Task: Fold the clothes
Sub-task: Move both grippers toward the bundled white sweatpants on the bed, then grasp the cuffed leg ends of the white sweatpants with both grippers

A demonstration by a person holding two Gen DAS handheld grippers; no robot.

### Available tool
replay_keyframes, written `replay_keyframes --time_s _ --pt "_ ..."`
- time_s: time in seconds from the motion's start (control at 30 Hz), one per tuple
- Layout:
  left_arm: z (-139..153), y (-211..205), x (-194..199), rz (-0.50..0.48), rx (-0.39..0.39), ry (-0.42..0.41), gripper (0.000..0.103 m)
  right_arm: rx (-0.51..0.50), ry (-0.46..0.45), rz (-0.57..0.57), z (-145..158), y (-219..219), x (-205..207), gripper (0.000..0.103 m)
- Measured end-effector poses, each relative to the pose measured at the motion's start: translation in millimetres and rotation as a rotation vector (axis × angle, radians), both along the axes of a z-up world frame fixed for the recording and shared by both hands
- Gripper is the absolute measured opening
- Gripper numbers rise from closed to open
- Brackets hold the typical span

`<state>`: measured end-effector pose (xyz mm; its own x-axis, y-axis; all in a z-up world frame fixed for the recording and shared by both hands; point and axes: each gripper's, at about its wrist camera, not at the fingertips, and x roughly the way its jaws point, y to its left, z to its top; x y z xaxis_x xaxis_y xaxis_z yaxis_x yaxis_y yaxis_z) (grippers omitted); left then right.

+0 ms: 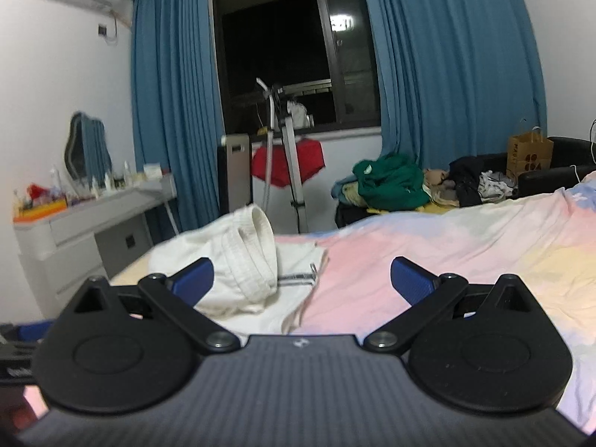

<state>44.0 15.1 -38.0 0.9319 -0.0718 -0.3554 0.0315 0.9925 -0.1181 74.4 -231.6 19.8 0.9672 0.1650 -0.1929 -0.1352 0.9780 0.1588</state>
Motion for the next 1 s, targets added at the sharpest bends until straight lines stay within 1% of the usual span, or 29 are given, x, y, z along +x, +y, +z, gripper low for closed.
replay_keyframes --time_s 0.13,0.23,0.33,0.4,0.47,0.53,0.6,0.7,0.77,0.83,0.93,1.0 --pt "2 1 -3 0.025 -0.003 -0.027 0.103 0.030 -0.016 0.032 0 -1 -2 0.103" --pt "3 2 -5 0.039 0.001 -0.033 0.103 0.074 -0.047 0.034 2 -6 -5 0.103" --pt "3 3 -3 0.044 0.006 -0.022 0.103 0.130 -0.085 0.045 4 -12 -7 0.103" --pt "4 3 1 0.049 0.009 -0.008 0.103 0.149 -0.095 0.035 4 -14 -7 0.103" --pt "6 3 16 0.053 -0.007 0.015 0.102 0.145 -0.080 0.024 3 -15 -5 0.103" --pt "9 3 31 0.056 -0.024 0.038 0.101 0.140 -0.034 0.031 1 -16 -3 0.103" --pt "11 4 46 0.059 -0.040 0.060 0.100 0.157 0.010 0.035 0 -18 -1 0.103" --pt "15 2 70 0.063 -0.056 0.090 0.099 0.179 0.002 0.035 1 -22 -5 0.103" --pt "18 -8 96 0.062 -0.034 0.083 0.099 0.195 -0.005 0.047 -1 -25 -4 0.103" --pt "18 -17 123 0.053 -0.045 0.072 0.099 0.201 0.005 0.021 -8 -28 0 0.103" --pt "13 -34 170 0.046 -0.046 0.100 0.099 0.204 0.030 -0.014 -22 -34 11 0.103" --pt "5 -41 199 0.059 -0.062 0.120 0.097 0.215 0.044 -0.028 -29 -38 19 0.103"
